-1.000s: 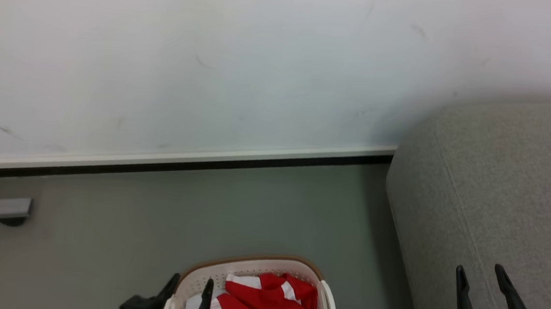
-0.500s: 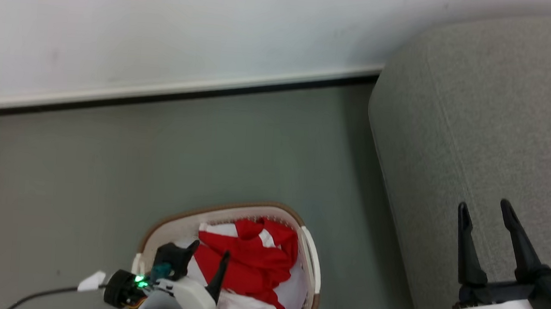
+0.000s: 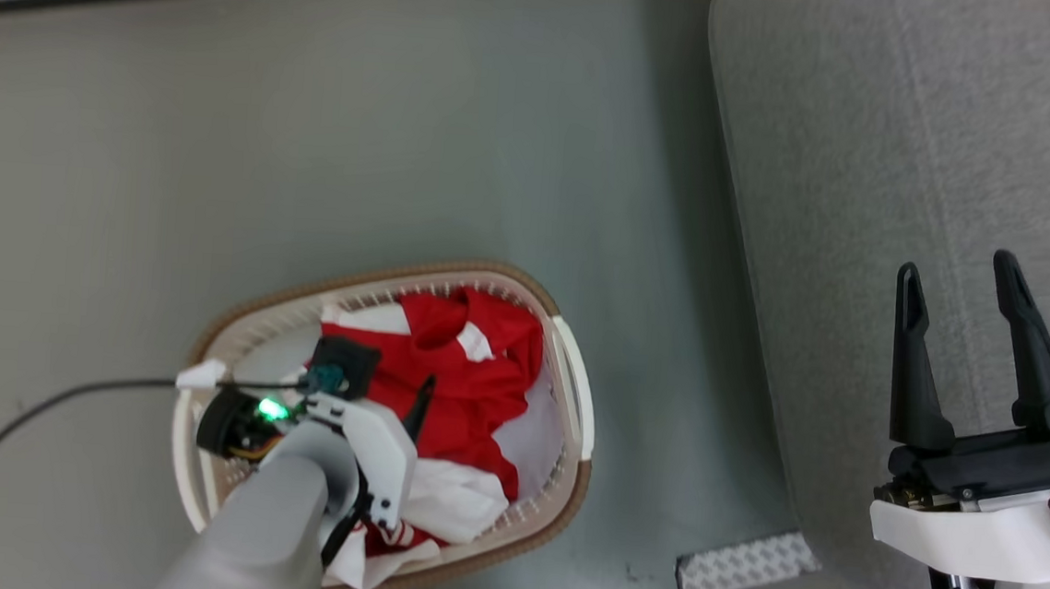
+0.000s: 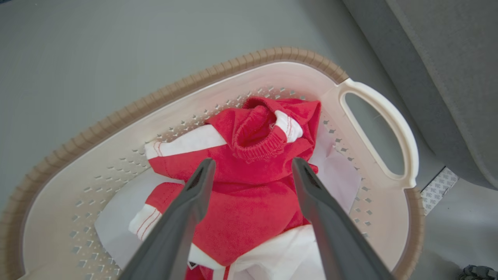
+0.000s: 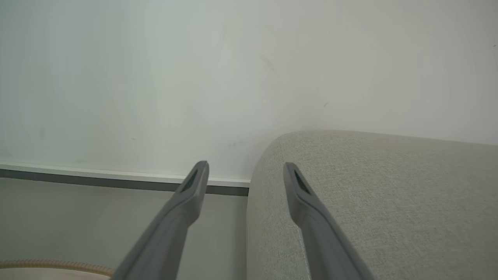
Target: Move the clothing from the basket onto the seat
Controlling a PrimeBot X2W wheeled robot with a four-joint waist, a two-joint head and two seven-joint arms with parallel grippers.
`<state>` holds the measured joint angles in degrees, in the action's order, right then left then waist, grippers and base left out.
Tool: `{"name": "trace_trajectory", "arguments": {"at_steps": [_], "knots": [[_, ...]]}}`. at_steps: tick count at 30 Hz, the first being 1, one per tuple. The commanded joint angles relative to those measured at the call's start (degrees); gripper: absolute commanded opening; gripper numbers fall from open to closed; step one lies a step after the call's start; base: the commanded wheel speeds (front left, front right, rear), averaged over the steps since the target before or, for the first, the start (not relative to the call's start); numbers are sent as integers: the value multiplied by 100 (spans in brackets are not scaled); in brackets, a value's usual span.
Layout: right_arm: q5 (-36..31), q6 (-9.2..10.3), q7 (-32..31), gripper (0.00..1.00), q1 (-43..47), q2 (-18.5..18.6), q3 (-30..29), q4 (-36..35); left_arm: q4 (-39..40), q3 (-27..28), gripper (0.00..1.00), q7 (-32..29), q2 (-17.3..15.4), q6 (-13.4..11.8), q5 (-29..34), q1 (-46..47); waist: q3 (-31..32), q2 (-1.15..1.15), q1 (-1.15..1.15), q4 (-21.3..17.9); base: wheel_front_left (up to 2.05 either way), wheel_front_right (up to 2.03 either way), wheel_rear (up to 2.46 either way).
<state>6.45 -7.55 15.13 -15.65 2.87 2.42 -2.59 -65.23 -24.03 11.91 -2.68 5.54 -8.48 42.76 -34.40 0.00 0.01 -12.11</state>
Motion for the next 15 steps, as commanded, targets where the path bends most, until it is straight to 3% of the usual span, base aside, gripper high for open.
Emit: {"name": "trace_trajectory", "arguments": {"at_steps": [1, 15], "knots": [[-40, 12, 4, 100, -76, 3, 12, -68, -58, -19, 100, -4, -38, 0, -34, 103, -351, 0, -1, -113, 0, 0, 0], [-76, 12, 3, 100, -74, 2, 130, -593, -479, -815, 100, 122, -38, 192, -76, 969, -911, 0, -1, -285, 0, 0, 0]]}}
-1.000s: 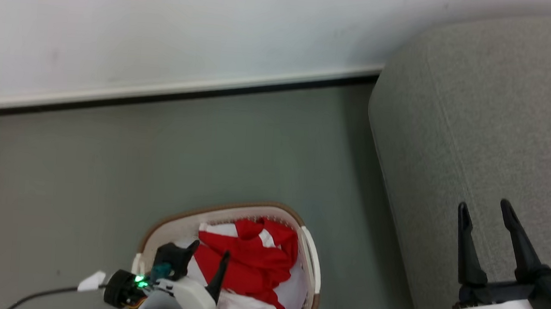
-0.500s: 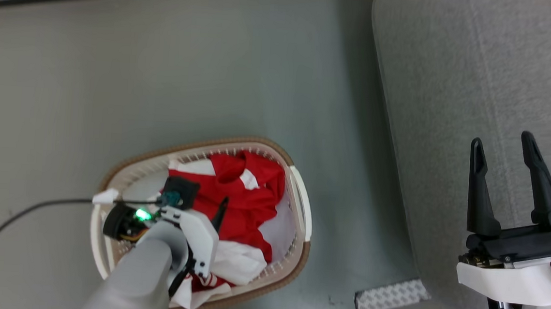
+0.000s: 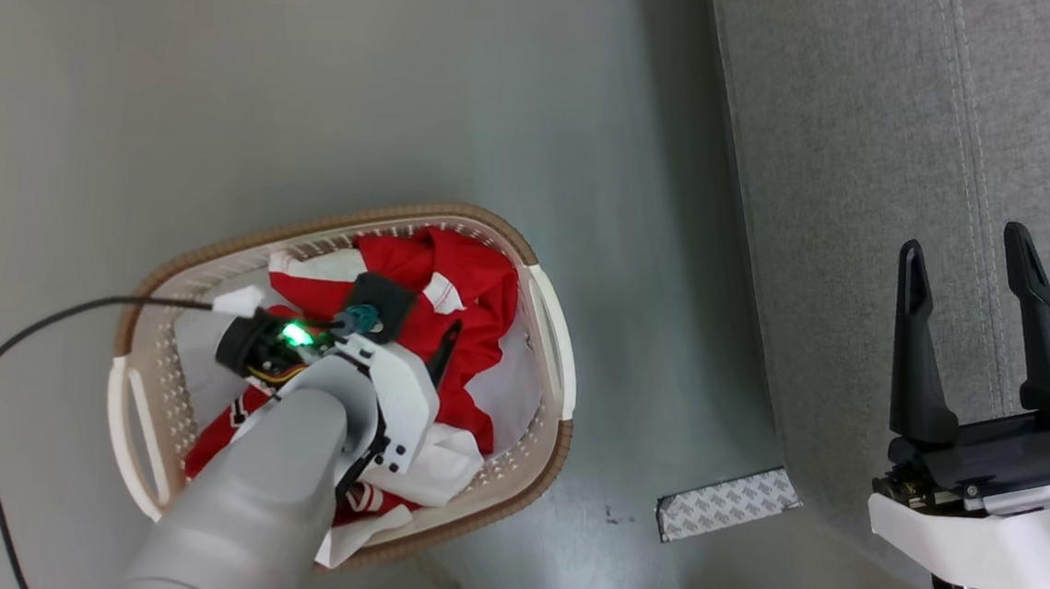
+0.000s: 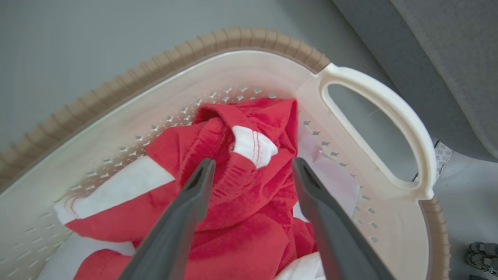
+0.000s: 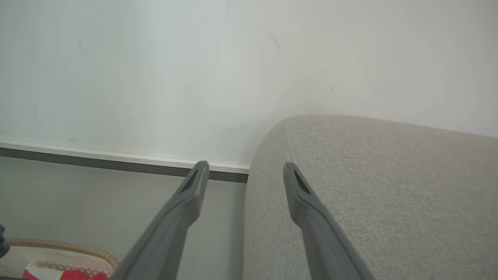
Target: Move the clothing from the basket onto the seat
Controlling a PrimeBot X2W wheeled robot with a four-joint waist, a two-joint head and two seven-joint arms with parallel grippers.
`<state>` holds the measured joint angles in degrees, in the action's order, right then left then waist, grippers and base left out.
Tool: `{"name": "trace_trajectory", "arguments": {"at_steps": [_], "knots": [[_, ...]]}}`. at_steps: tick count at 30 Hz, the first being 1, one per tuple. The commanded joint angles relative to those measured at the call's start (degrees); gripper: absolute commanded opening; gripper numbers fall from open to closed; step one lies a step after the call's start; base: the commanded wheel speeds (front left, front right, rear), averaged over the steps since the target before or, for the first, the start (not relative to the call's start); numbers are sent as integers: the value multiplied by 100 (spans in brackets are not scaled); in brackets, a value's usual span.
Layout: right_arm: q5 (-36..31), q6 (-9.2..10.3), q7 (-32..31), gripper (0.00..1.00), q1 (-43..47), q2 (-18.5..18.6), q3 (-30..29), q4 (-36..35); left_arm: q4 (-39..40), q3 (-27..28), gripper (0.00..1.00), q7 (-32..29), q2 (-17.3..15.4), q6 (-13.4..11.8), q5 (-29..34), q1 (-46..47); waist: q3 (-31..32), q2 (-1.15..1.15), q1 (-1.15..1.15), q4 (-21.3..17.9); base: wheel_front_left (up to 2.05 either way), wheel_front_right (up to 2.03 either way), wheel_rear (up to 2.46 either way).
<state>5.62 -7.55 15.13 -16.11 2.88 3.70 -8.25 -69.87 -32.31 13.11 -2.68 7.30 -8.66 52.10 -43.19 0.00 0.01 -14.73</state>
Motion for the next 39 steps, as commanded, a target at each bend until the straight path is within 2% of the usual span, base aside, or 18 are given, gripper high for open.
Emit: {"name": "trace_trajectory", "arguments": {"at_steps": [1, 14, 16, 17, 27, 39], "knots": [[26, 12, 4, 100, -35, 2, 24, -40, -29, -85, 100, -18, -39, 18, -80, 71, -71, 0, -1, -42, 0, 0, 0], [225, 12, 3, 100, -27, 1, 192, -253, -238, -969, 100, -266, -243, 19, -318, 557, -664, 0, -1, -172, 0, 0, 0], [246, 12, 4, 100, -51, 2, 219, -255, -229, -1095, 23, -261, -220, 20, -387, 563, -698, 0, -1, -176, 0, 0, 0], [261, 12, 4, 100, -66, 1, 242, -243, -213, -1147, 0, -230, -210, 20, -450, 563, -696, 0, -1, -176, 0, 0, 0], [331, 12, 4, 100, -122, 2, 312, 23, 174, -1510, 0, 113, -135, 20, -1285, 244, -30, 0, -1, 64, 0, 0, 0], [384, 12, 3, 100, 548, 5, 147, 543, 1481, -1579, 0, 206, -234, 21, -2842, -980, 1859, 0, -1, 555, 0, 0, 0]]}}
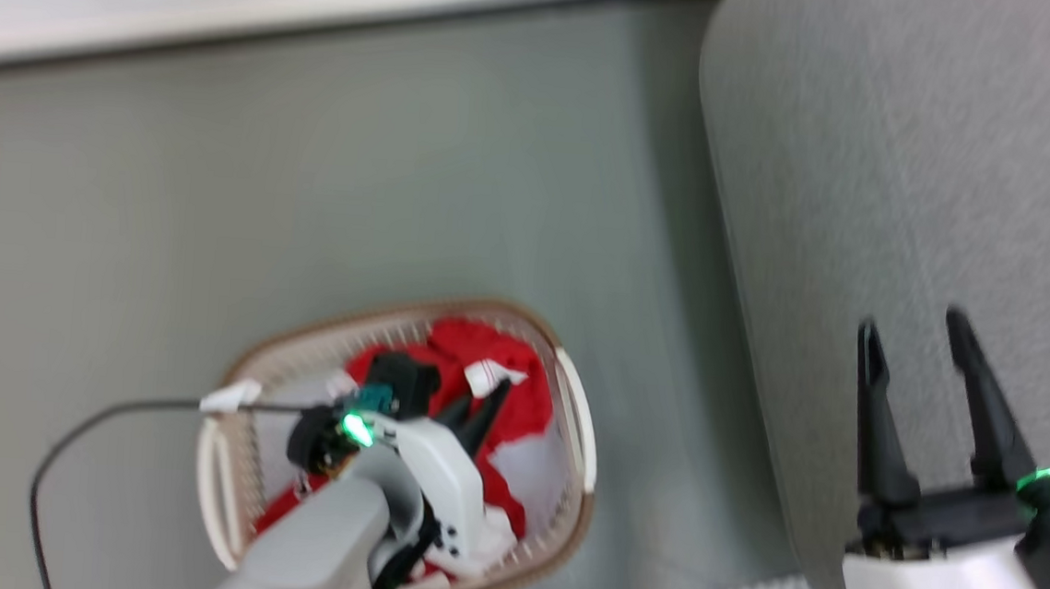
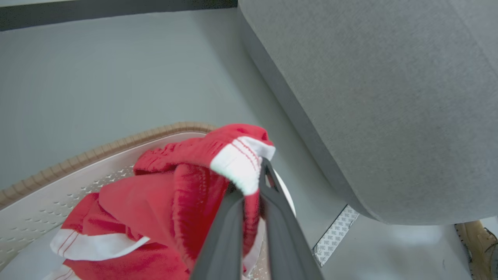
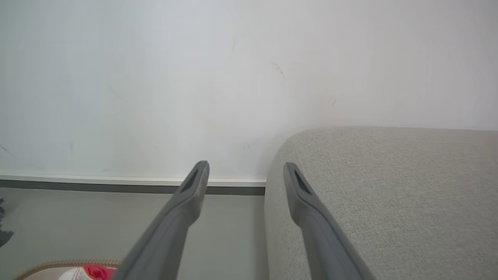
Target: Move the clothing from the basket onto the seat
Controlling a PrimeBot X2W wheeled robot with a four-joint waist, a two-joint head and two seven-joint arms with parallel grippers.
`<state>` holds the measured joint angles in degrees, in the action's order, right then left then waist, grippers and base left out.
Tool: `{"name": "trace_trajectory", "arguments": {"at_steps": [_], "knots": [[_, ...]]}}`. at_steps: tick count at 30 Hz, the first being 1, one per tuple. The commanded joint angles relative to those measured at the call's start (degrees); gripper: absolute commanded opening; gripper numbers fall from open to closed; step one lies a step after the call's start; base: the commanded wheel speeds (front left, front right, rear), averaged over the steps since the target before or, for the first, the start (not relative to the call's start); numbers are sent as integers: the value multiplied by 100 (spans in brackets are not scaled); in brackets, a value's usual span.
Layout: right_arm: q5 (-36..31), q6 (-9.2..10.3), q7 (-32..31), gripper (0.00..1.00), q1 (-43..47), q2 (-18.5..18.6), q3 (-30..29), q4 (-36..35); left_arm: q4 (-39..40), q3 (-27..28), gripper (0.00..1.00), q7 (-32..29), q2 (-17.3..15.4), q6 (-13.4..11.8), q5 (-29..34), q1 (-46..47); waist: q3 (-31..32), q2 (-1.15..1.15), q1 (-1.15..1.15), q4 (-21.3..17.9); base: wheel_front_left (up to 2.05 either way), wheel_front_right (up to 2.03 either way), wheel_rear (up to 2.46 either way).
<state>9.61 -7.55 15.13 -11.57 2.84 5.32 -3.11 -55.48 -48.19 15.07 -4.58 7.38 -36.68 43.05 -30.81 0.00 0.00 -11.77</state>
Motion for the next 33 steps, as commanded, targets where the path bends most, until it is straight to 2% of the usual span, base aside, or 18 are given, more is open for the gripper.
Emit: {"name": "trace_trajectory", "arguments": {"at_steps": [1, 6, 13, 25, 33], "knots": [[-30, 12, 3, 100, 197, 9, -59, 81, 201, 8, 0, 11, -67, 13, -164, -206, 805, 0, 0, 317, 0, 0, 0], [-70, 12, 3, 100, 651, 9, -196, 249, 917, -36, 0, 13, -225, 13, -597, -771, 1543, 0, 0, 562, 0, 0, 0], [-64, 12, 4, 100, 1086, 9, -241, 413, 1848, 251, 0, 13, -503, -2, -826, -1387, 2346, 0, 0, 745, 0, 0, 0], [-258, 12, 3, 100, 1589, 76, -332, 570, 3885, 1067, 0, 10, -835, -626, -373, -2382, 3111, 0, 0, 954, 0, 0, 0], [-207, 12, 3, 100, 1636, 114, -336, 608, 4704, 1137, 0, -37, -1039, -855, -205, -2714, 3334, 0, 0, 978, 0, 0, 0]]}}
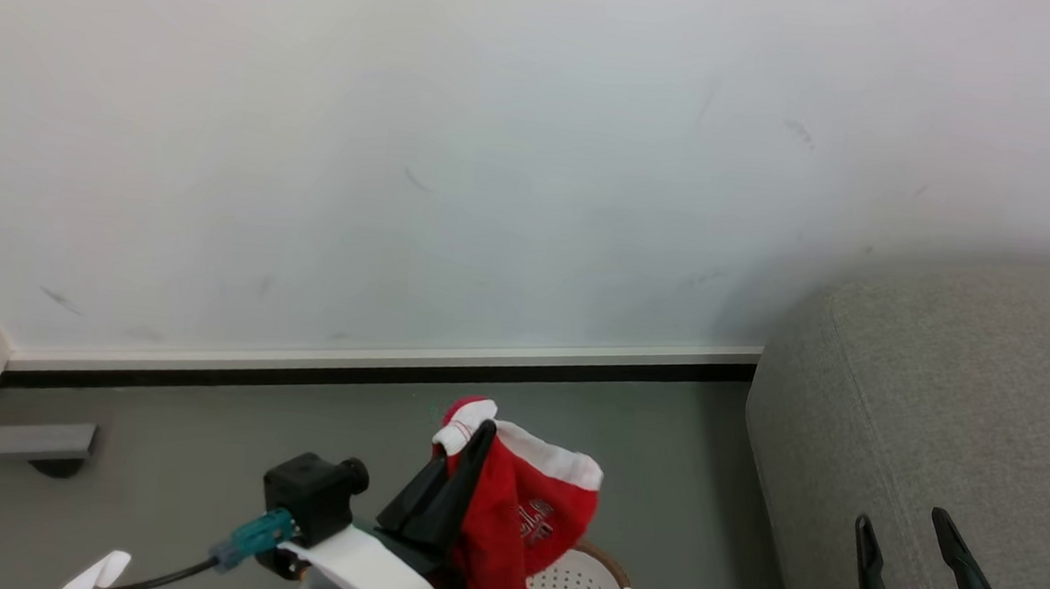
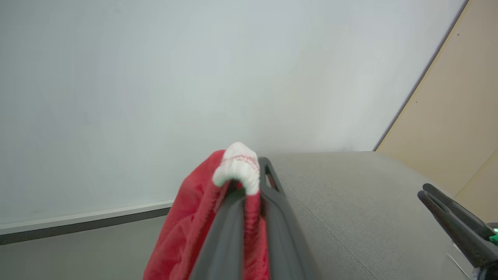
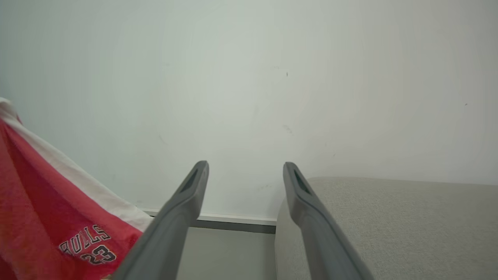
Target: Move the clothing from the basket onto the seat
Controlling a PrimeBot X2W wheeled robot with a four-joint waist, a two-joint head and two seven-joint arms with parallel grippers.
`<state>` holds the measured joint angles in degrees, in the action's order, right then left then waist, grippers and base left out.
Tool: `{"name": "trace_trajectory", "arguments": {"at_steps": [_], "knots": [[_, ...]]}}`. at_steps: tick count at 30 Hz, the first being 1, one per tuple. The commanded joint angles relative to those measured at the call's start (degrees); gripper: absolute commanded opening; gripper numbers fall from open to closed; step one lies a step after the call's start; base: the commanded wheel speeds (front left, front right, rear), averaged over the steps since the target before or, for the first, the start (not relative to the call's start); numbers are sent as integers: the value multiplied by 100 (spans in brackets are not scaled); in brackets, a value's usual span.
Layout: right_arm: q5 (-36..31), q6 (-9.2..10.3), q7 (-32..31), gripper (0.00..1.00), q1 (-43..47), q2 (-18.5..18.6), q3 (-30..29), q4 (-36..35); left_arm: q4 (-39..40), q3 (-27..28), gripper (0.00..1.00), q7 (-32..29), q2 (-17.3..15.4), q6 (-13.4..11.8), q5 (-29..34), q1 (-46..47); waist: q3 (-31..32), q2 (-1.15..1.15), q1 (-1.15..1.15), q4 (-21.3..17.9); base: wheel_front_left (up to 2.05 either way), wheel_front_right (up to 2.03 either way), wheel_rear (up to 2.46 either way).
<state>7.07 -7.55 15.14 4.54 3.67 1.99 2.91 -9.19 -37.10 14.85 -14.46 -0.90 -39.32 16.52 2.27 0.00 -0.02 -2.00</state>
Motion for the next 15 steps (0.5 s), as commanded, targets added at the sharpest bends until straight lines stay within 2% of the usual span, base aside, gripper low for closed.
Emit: {"name": "trace_trajectory", "arguments": {"at_steps": [1, 10, 15], "knots": [[54, 12, 2, 100, 17, 29, 9, 0, 166, 33, 0, -42, -63, -52, 48, -83, 42, 0, 2, -1, 0, 0, 0], [120, 12, 2, 100, -70, 35, 212, -1, 624, 29, 0, -190, -201, -217, 74, -163, 85, 0, 2, -47, 0, 0, 0], [268, 12, 2, 100, -234, 265, 879, 4, 805, -16, 0, -253, -227, -239, 99, -106, 87, 0, 2, -91, 0, 0, 0]]}}
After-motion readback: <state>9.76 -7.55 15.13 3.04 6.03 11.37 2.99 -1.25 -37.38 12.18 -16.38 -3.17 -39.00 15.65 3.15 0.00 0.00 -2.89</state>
